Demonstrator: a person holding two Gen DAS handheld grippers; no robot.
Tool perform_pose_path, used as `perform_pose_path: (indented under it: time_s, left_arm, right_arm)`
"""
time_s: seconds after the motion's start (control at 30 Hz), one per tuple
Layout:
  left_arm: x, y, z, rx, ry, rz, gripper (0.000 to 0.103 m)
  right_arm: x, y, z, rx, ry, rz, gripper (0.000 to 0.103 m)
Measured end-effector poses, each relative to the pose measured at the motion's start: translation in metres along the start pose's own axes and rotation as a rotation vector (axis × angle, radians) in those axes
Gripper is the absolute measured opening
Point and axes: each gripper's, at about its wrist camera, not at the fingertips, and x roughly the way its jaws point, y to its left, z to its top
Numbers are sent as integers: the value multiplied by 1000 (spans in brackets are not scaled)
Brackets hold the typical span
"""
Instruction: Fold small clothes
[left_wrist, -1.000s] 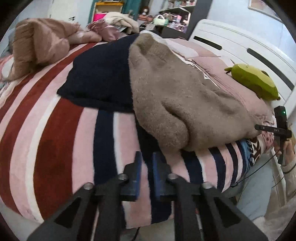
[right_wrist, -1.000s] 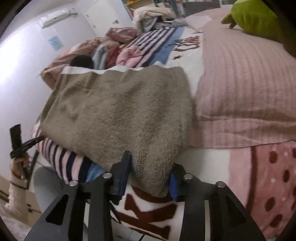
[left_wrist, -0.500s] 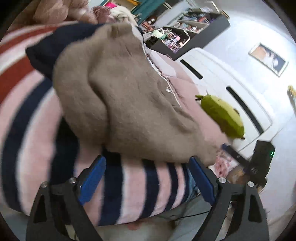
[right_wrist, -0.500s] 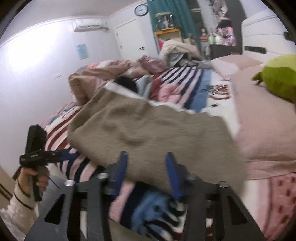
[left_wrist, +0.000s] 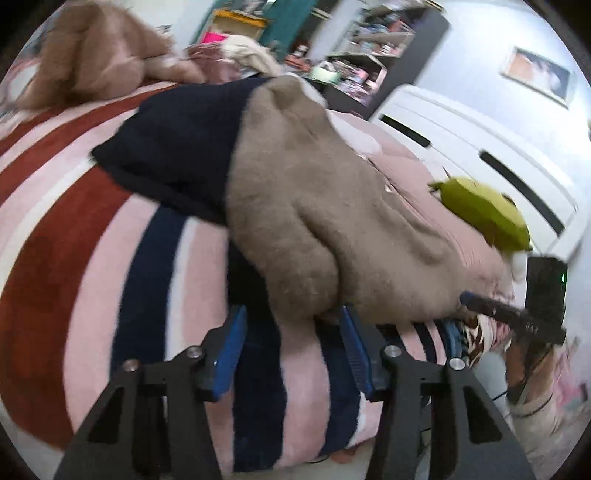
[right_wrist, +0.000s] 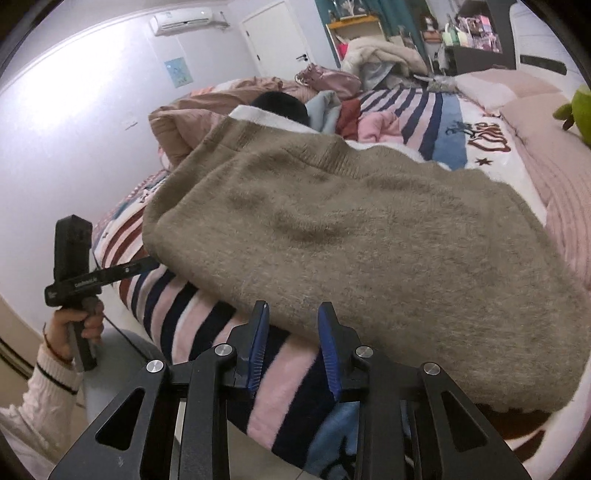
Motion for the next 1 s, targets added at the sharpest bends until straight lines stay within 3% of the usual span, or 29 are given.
perform_pose_path:
  time_s: [0.13,0.17,0.23,0.37,0.6,0.63,0.7,0.73,0.8,0.87,0.93,1.0]
  left_arm:
    - [16,0,14,45,-4,-18,52]
    - [14,1,14,49,-5,-26,43]
    - [13,1,18,70,1,-39,8]
    - [3,0,18,154,32,-9,7]
    - [-16,20,22,240,96,7,3]
    - [-17,24,21,243,101,21,0]
    - [-17,37,19,243,131,117,0]
    - [-19,43,19,208,124,106,0]
    - [-31,54,16,100,95,-12,11]
    - [-41,47,11,87,66,-47,53]
    - [-45,38,8,66,62,-101,59]
    - [-42,26,6,4,54,-165,75]
  right_arm:
    - [13,13,4,-43,26,-23,23]
    - [16,17,5,-52,30,-33,23]
    - [25,25,8,-68,29,-58,23]
    - [41,25,14,-65,49,-124,22]
    - [47,7,21,14,76,-158,14]
    - [47,6,22,20,79,-160,14]
    - [46,6,21,27,83,-172,14]
    - [47,7,22,27,84,-174,14]
    - [47,11,22,15,85,-182,17]
    - [45,16,23,3,79,-194,17]
    - [42,26,23,-19,66,-196,17]
    - [38,35,23,-41,39,-190,14]
